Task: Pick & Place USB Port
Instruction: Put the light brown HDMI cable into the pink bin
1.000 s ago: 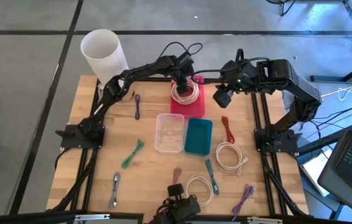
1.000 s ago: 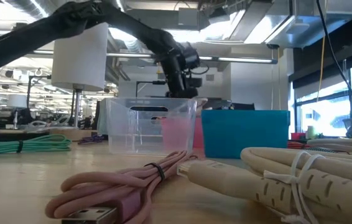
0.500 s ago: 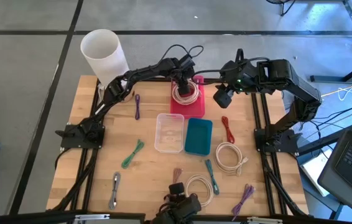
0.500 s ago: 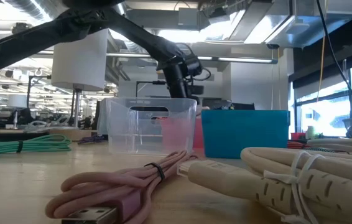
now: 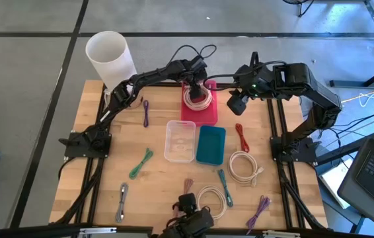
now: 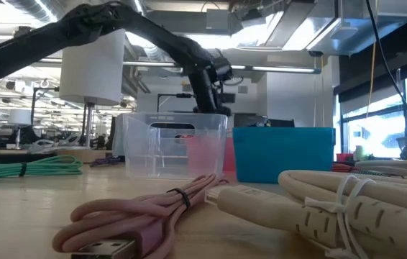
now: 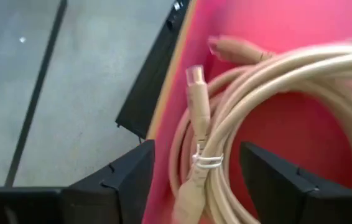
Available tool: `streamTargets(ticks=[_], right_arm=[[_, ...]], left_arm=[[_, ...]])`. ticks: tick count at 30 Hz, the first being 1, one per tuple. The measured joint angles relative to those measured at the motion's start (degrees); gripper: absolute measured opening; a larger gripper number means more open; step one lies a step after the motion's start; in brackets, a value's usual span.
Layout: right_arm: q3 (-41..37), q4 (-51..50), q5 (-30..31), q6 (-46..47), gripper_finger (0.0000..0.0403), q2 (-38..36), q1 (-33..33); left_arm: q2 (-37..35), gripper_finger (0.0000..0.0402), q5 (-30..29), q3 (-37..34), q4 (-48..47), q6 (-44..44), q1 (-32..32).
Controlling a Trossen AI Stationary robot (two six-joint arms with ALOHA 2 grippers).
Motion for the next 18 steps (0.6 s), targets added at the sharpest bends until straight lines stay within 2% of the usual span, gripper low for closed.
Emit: streamTargets(ticks=[5, 8, 13, 18], right_arm=[[0.0, 0.0, 0.0, -0.3, 0.0197, 0.0, 0.0], [0.0, 0.0, 0.0, -0.3, 0.0197, -0.3, 0.0], [0.0, 0.0, -0.1, -0.3, 0.0198, -2.4, 0.0], [0.0, 0.0, -5.8, 2.1, 0.0198, -5.7, 0.0]], left_arm=[[-4.1, 0.0242, 0.2, 0.0, -1.2, -0.9, 0.0], [-8.3, 0.0243, 4.6, 0.0, -4.2, -4.5, -0.1], [-15.8, 0.0241, 25.0, 0.0, -10.5, -12.2, -0.6], [-24.3, 0.0240, 46.4, 0.0, -18.3, -15.6, -3.2]])
